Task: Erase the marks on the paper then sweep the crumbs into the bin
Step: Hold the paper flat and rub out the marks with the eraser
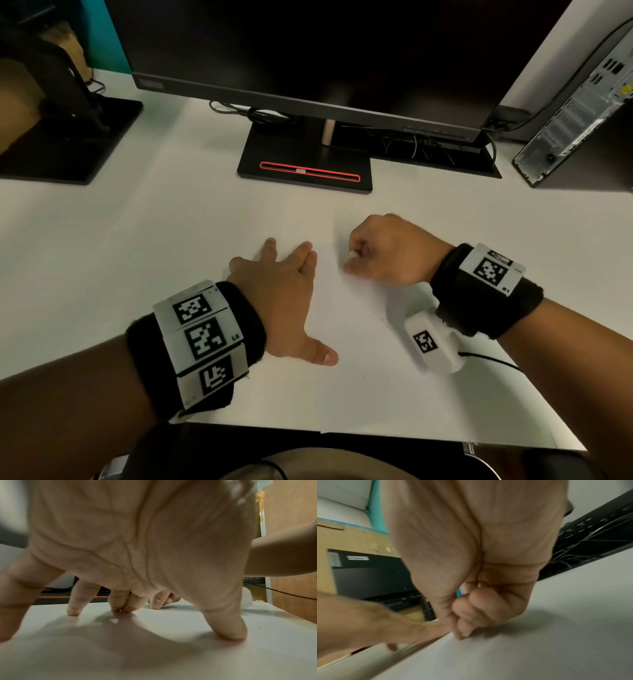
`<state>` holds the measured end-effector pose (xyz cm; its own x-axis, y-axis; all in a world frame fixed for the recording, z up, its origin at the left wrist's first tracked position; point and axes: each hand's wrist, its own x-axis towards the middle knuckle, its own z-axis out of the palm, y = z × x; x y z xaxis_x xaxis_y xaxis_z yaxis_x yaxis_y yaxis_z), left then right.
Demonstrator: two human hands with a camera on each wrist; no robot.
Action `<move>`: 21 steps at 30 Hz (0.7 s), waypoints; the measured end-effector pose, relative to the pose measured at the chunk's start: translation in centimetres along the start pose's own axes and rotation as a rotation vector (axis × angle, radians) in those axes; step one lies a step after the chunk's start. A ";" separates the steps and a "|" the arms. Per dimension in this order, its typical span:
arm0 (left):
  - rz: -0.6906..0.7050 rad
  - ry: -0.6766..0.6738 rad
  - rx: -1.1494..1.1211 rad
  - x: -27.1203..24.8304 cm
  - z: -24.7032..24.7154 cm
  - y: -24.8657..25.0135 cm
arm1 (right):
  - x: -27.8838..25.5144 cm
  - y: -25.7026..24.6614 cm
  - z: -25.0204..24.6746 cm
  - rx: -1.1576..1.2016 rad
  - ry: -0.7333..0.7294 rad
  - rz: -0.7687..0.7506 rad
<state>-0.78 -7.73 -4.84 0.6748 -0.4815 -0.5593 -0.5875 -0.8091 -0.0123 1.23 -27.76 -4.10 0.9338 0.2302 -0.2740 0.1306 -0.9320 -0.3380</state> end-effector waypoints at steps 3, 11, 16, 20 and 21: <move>-0.001 0.006 -0.004 0.1 0.0 0.0 | -0.6 -1.4 0.8 -0.009 -0.089 -0.085; 0.002 0.008 -0.003 0.1 0.1 0.0 | 0.2 -1.6 0.9 -0.013 -0.058 -0.087; -0.004 0.005 -0.005 0.0 0.1 0.0 | 1.4 0.1 -0.5 0.017 0.039 0.037; -0.005 0.000 -0.005 0.1 0.1 0.0 | 0.6 -1.7 0.9 0.002 -0.040 -0.076; -0.005 0.002 -0.003 0.1 0.1 0.0 | 0.5 -1.9 1.1 0.006 -0.062 -0.083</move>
<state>-0.80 -7.74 -5.00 0.6784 -0.4785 -0.5574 -0.5833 -0.8122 -0.0127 1.05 -25.58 -4.55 0.8973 0.3236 -0.3003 0.2044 -0.9074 -0.3672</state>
